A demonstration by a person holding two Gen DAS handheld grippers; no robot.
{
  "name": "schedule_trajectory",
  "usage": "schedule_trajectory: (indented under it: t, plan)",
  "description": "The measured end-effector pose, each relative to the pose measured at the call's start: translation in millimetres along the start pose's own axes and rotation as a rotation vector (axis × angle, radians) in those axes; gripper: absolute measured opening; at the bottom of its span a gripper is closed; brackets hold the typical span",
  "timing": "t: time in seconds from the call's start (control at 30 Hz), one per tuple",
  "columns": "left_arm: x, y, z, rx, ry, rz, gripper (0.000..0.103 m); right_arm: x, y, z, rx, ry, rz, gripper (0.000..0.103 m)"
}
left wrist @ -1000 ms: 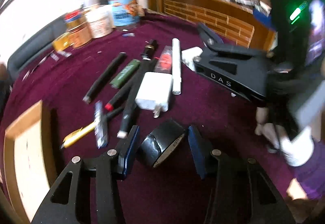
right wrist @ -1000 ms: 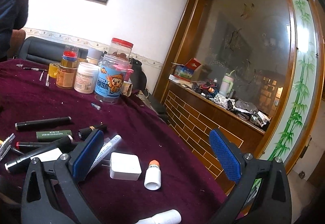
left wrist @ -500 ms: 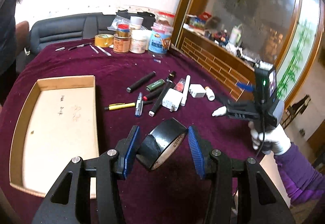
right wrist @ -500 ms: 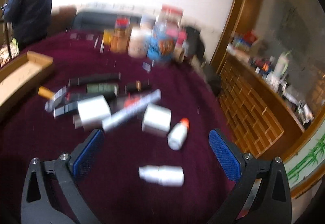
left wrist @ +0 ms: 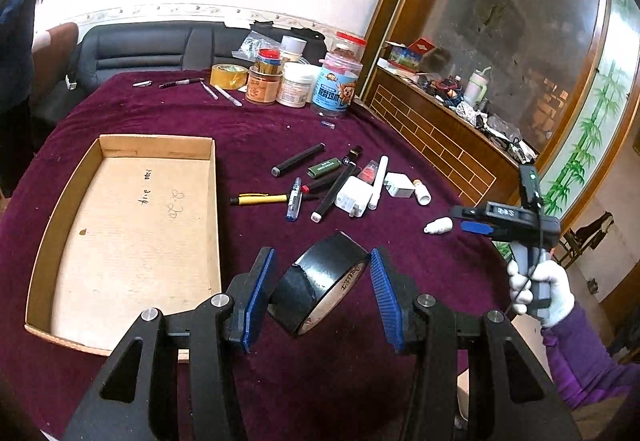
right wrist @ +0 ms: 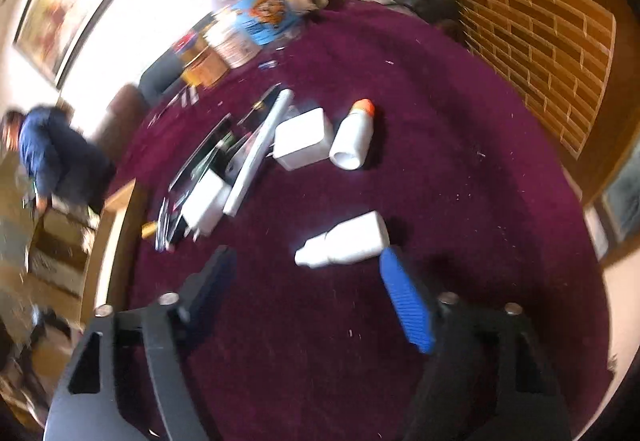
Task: Organize rigid objects
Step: 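Lower tape roll into tray with left tool while right drops white bottle beside it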
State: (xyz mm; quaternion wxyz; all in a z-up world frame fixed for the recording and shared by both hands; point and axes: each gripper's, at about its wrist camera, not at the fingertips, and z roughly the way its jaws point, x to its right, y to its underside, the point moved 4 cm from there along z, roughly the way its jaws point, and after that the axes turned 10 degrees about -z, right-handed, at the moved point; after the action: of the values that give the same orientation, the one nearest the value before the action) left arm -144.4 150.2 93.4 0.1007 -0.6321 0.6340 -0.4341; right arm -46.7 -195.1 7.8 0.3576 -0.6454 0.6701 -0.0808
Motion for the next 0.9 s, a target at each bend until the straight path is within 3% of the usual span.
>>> schedule_trajectory:
  t: [0.07,0.2,0.3,0.37,0.53,0.7,0.8,0.9]
  plan:
    - [1,1,0,0.000,0.000,-0.005,0.043,-2,-5,13,-0.018,0.023,0.014,0.061]
    - [0,4,-3,0.002,-0.007,-0.011,0.043,-7,-2,46,-0.080,0.066,0.070,0.060]
    - [-1,4,-4,0.007,-0.012,-0.012,0.043,-11,-2,50,-0.041,0.135,0.049,0.057]
    - [-3,4,-4,0.008,-0.016,-0.011,0.043,-8,-4,52,-0.027,0.195,0.044,0.028]
    - [-13,-2,-10,0.009,0.004,-0.046,0.043,2,-3,42,-0.026,0.175,0.058,0.024]
    - [-26,-34,-31,0.013,0.049,-0.070,0.043,-41,-16,2,0.054,-0.008,0.009,0.024]
    - [-32,-61,-45,0.036,0.030,-0.059,0.043,-85,-31,-16,0.101,-0.153,-0.053,0.024]
    - [-43,-91,-39,0.028,-0.011,-0.060,0.043,-139,-47,-8,0.084,-0.292,-0.120,0.024]
